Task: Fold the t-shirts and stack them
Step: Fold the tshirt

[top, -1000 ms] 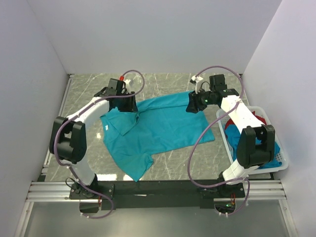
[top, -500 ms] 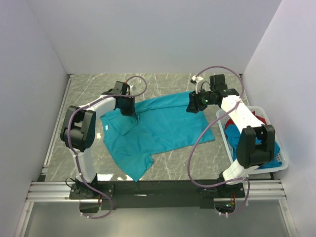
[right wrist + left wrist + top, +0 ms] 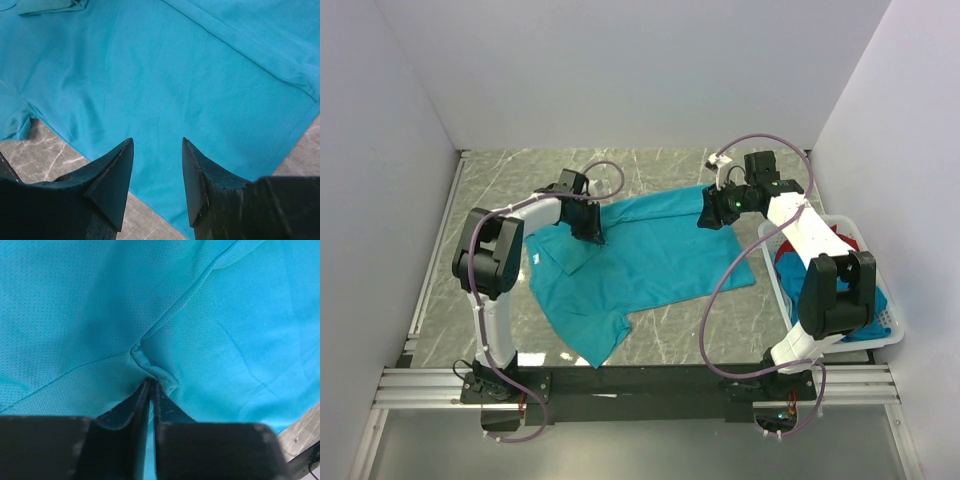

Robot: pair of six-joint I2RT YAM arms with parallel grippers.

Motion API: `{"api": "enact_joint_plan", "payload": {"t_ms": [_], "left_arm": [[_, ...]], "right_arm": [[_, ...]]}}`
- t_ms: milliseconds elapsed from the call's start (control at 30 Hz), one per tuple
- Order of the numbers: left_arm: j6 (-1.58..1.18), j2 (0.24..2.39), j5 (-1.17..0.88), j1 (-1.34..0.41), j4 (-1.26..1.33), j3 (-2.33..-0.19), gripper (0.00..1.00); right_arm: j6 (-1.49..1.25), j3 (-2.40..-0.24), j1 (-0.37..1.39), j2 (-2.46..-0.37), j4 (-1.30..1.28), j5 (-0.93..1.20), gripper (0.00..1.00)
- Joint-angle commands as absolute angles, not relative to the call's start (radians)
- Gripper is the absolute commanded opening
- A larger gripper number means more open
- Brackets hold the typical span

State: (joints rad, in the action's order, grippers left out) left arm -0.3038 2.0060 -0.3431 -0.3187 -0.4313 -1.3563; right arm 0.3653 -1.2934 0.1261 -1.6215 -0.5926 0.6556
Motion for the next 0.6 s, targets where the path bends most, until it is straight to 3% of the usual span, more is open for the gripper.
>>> {"api": "enact_joint_plan", "payload": {"t_ms": [0, 33, 133, 233, 400, 567], "left_arm": [[-0.291, 1.971, -0.339, -0.322, -0.417, -1.387, 0.17], [-0.299, 1.935, -0.327, -0.322, -0.408, -1.379, 0.27], [-0.319, 1.838, -0.266, -0.307, -0.359, -1.356, 0.45], [-0.342, 1.745, -0.232, -0.264, -0.315, -1.321, 0.54], [-0.396, 1.652, -0.225, -0.157, -0.269, -1.238, 0.53], [-0.459, 1.624, -0.242, -0.026, -0.224, -1.131, 0.46]], "right_arm": [[0.382, -1.301, 0.118, -1.624, -0.588, 0.66, 0.51], [0.38, -1.301, 0.118, -1.628, -0.588, 0.658, 0.51], [0.356, -1.311, 0.12, -1.656, -0.572, 0.641, 0.49], [0.347, -1.388, 0.121, -1.741, -0.604, 0.588, 0.4], [0.382, -1.634, 0.141, -1.929, -0.709, 0.398, 0.22], [0.4, -1.876, 0.147, -2.153, -0.797, 0.246, 0.19]]}}
